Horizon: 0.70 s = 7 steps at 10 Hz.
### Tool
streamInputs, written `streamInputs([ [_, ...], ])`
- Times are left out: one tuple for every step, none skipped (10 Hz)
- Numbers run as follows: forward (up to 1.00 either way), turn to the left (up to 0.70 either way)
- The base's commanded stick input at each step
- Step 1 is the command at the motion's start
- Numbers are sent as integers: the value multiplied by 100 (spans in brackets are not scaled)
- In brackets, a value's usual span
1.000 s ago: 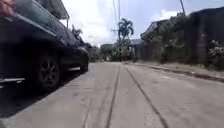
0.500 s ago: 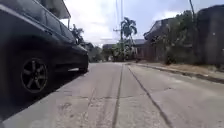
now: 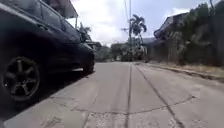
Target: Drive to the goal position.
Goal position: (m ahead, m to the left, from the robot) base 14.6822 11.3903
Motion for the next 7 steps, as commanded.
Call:
streamInputs([
  [100,0],
  [100,0],
  [100,0],
  [100,0],
  [100,0],
  [100,0],
  [100,0],
])
